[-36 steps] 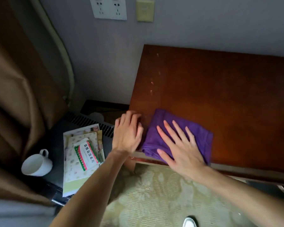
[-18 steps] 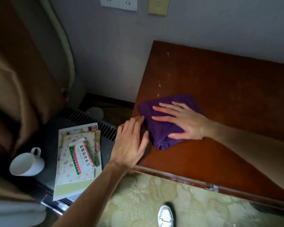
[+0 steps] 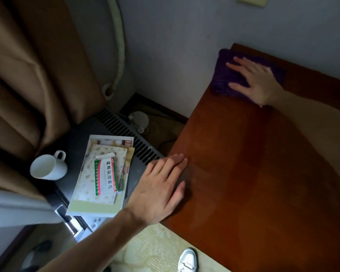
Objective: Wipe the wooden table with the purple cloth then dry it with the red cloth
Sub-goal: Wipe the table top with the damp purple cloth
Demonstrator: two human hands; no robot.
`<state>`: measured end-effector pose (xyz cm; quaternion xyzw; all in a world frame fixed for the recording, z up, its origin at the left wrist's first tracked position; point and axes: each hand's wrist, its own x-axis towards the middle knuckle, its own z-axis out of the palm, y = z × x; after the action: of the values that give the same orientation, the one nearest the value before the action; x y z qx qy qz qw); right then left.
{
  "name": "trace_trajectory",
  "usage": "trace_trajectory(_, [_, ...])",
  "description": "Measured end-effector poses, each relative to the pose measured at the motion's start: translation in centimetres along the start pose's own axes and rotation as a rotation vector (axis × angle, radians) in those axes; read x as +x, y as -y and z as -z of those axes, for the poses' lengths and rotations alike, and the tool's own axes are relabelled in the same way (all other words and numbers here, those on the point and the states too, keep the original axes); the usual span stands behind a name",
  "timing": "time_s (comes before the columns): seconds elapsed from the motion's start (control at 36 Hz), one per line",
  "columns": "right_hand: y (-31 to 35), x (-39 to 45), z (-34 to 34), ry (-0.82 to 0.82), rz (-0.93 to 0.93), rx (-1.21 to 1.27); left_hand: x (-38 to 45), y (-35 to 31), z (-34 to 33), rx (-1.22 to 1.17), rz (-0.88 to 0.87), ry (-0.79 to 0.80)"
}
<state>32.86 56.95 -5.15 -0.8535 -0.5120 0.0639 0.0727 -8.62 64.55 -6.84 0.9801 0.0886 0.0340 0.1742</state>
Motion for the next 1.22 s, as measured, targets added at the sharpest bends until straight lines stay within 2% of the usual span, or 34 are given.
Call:
trace_trajectory(0.19, [-0.8,2.5,0.0,-0.082,-0.220,0.033,-0.2,-0.1,0.0,-0.016,-0.017,-0.027])
trace_trajectory(0.36, [1.2,1.2,-0.5,-0.080,-0.384,0.032,-0.1,-0.2,0.1,-0.045,0.039,-0.060])
trace_trajectory(0.53, [6.9,-5.0,-2.6,-0.121,-0.414,-0.023,-0.6,-0.2,0.2,-0.086,0.087,-0.181])
trace_trajectory(0.64, [13.7,-11.5,-4.7,-0.151,-0.386,-0.040,-0.6,-0.3,0.8,-0.130,0.107,-0.204])
trace_trajectory(0.69, [17.6,-15.1,-5.5,-0.156,-0.361,-0.043,-0.7,-0.1,1.0,-0.194,0.177,-0.247])
trace_trajectory(0.78, [22.8,-20.2,-6.4,-0.116,-0.323,-0.021,-1.3,0.4,1.6,-0.491,0.420,-0.358])
trace_trajectory(0.83, [25.6,-23.1,-6.9,-0.094,-0.285,0.008,-2.0,0.9,2.1,-0.646,0.509,-0.319])
trace_trajectory(0.89, [27.9,-25.5,-7.2,-0.066,-0.258,0.034,-2.8,1.8,3.3,-0.655,0.462,-0.212])
trace_trajectory(0.97, [30.1,-27.3,-7.2,-0.029,-0.248,0.069,-2.9,3.1,5.4,-0.530,0.259,-0.130])
trace_trajectory(1.06, [29.8,-27.8,-6.2,0.012,-0.209,0.085,-1.9,3.3,6.4,-0.405,0.079,-0.043])
trace_trajectory(1.11, [28.6,-27.7,-4.6,0.019,-0.213,0.194,-0.8,2.9,6.4,-0.290,-0.024,-0.006])
trace_trajectory(1.17, [27.0,-27.5,-2.6,-0.031,-0.346,0.324,0.7,2.2,6.2,-0.173,-0.085,0.042])
trace_trajectory(1.22, [25.4,-27.6,-1.5,-0.182,-0.508,0.349,2.5,1.2,5.9,-0.086,-0.133,0.113])
